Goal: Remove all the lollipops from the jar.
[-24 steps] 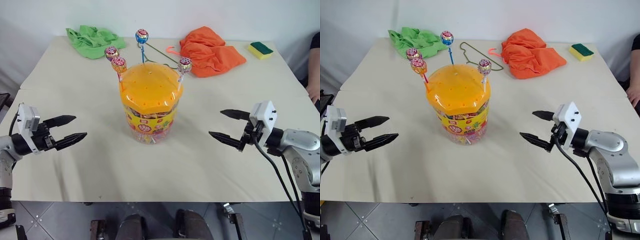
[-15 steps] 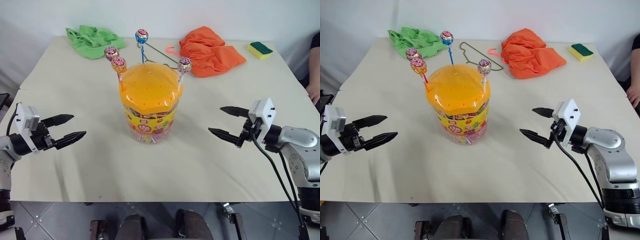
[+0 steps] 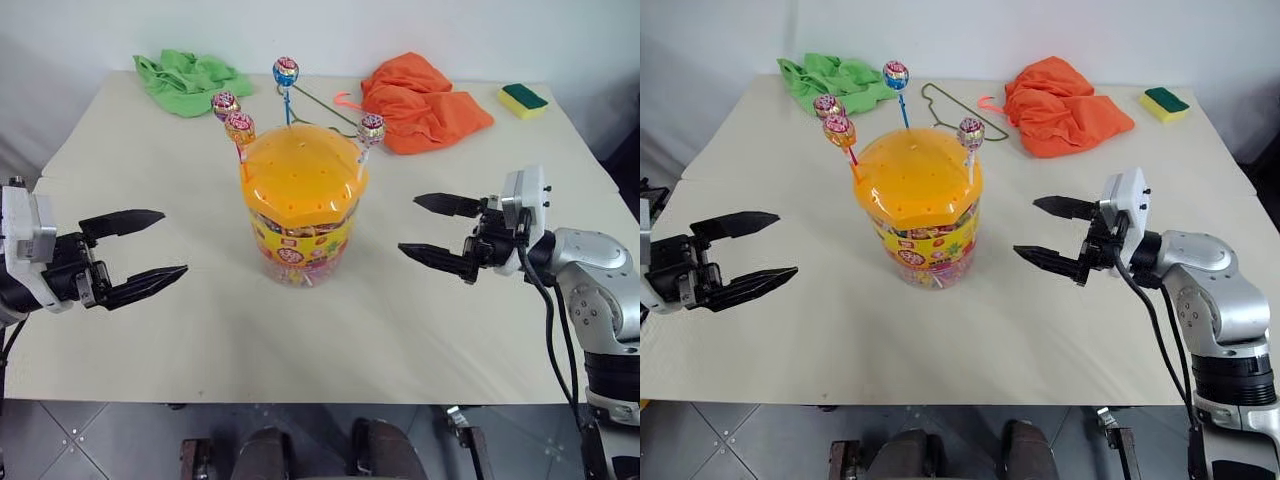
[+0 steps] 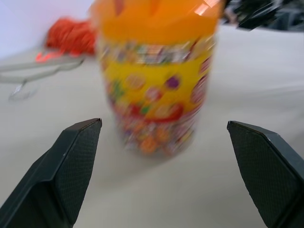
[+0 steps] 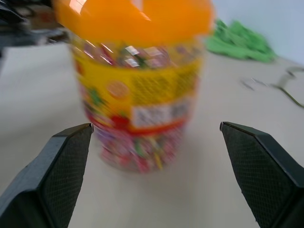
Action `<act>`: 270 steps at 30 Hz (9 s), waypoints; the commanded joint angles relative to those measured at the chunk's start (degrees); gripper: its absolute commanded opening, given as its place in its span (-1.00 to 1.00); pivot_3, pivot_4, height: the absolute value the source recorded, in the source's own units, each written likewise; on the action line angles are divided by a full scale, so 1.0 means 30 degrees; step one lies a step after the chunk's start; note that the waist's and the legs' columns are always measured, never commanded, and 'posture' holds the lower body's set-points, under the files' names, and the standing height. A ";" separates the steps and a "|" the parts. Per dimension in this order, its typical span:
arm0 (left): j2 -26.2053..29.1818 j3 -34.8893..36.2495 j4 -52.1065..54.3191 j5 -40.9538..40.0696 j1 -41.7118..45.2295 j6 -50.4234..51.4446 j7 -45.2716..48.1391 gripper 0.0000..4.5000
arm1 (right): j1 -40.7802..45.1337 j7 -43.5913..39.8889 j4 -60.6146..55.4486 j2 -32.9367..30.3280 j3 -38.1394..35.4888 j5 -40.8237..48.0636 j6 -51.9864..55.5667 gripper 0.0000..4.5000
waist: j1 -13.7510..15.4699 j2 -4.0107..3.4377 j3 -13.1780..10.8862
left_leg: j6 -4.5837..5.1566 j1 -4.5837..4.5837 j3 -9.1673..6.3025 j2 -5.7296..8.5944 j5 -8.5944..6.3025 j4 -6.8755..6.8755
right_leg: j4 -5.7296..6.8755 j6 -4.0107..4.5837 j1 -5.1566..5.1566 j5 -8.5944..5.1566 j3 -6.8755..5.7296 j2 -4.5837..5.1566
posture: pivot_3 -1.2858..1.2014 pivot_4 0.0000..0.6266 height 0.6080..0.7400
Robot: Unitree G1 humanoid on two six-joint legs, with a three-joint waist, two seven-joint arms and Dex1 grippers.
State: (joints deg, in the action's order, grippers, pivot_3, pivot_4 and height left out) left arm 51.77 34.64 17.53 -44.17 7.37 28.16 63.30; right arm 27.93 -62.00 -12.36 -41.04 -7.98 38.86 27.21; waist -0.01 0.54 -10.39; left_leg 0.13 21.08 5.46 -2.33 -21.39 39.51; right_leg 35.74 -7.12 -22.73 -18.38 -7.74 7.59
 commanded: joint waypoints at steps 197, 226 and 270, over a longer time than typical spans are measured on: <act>-0.3465 -0.7803 -0.8128 0.2228 1.4209 -0.1459 0.1611 0.18 | -0.1857 0.1714 -0.3262 -0.1794 -0.4512 0.2942 0.1023 1.00 | 0.0425 0.0056 -0.0007 | 0.0037 0.0060 0.0010 0.0048 -0.0020 0.0208 | 0.0109 -0.0024 0.0010 0.0015 0.0007 -0.0005 | 0.03 -0.52 1.00; 0.2146 -0.4946 -0.7335 0.5580 1.2495 0.5987 -0.8735 -0.98 | -0.1252 0.1193 -0.2197 -0.1710 -0.3732 0.2703 0.0632 1.00 | 0.0369 0.0056 -0.0007 | 0.0040 0.0044 -0.0010 0.0046 -0.0021 0.0195 | 0.0118 -0.0025 0.0012 0.0016 0.0013 -0.0003 | 0.03 -0.52 1.00; 0.8953 -1.0474 -0.8052 0.9130 1.1145 1.9281 -0.9312 0.99 | 0.0404 -0.0799 -0.0753 -0.1403 -0.2628 0.2498 0.0391 1.00 | 0.0300 0.0080 -0.0011 | 0.0033 0.0042 0.0053 0.0047 -0.0019 0.0180 | 0.0143 -0.0024 -0.0027 0.0014 0.0055 -0.0004 | 0.03 -0.52 1.00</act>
State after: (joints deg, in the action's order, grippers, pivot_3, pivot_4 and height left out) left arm 75.65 1.57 -10.56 -15.44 39.03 85.22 33.43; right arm 28.09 -64.12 -14.00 -44.42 -14.95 45.96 29.14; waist 0.89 0.78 -10.42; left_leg 0.23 21.23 5.61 -2.19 -21.45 40.06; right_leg 36.17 -7.20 -22.81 -18.34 -7.58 7.58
